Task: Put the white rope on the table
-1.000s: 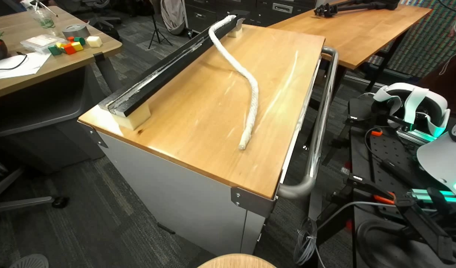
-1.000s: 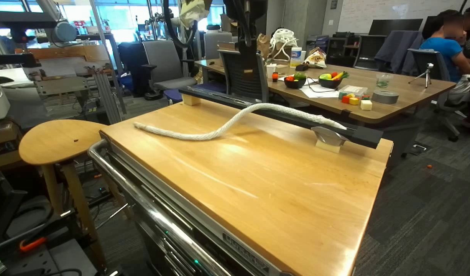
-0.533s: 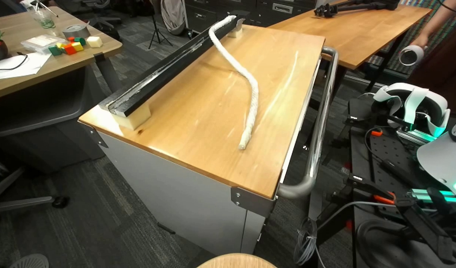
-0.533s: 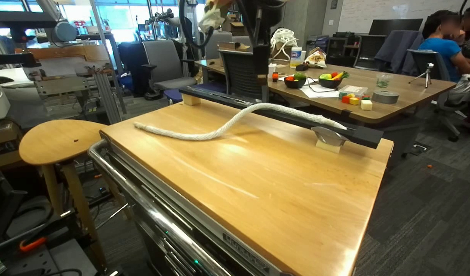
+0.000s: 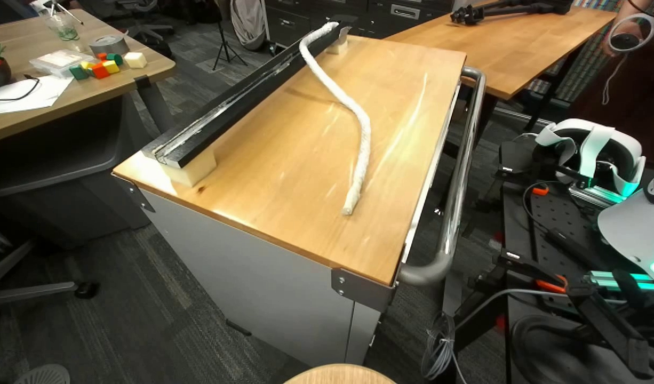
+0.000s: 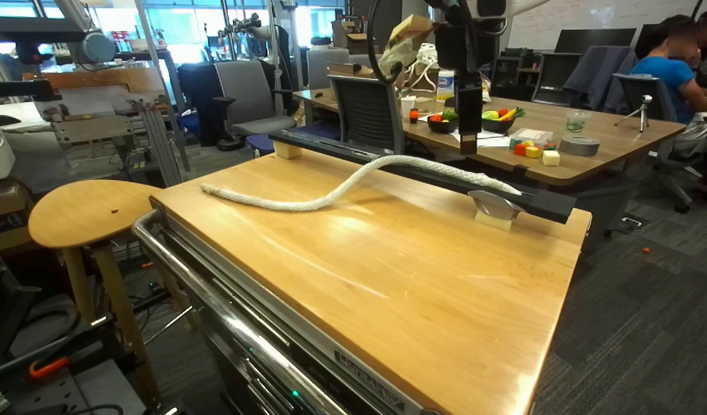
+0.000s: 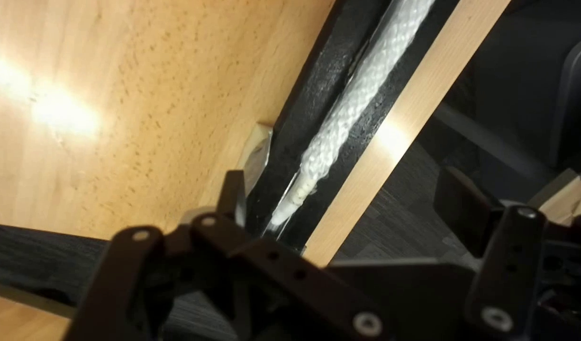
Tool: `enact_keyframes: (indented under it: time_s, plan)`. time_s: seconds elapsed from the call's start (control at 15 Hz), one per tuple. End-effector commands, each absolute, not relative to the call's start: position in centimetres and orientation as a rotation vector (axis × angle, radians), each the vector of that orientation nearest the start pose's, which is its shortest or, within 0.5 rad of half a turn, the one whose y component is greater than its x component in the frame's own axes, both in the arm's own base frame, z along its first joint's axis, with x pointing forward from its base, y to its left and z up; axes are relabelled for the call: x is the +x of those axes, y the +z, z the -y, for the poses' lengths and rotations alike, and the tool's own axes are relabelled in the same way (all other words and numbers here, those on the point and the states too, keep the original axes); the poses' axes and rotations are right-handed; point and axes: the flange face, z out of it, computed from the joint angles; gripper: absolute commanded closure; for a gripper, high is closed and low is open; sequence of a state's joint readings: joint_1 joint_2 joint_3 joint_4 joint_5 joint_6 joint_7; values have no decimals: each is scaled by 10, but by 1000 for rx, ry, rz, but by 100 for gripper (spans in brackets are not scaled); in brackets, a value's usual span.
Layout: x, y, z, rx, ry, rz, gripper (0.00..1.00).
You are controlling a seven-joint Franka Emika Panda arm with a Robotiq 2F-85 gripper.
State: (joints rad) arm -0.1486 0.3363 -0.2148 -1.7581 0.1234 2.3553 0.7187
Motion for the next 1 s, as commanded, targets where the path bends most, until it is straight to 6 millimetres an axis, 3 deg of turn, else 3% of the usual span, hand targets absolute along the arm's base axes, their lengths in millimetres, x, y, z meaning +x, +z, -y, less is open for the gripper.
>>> enact_keyframes:
  time_s: [0.0, 0.33, 0.4, 0.53, 0.73, 0.93]
  plan:
    - [627, 410, 216, -2570, -388, -1563, 0]
    - [644, 389, 220, -2579, -360, -1567, 3]
    - [646, 385, 222, -2574, -353, -1577, 15]
    - [650, 376, 226, -2560, -337, -1598, 22]
    - [656, 366, 233, -2523, -318, -1637, 52]
    - [662, 360, 240, -2469, -305, -1675, 66]
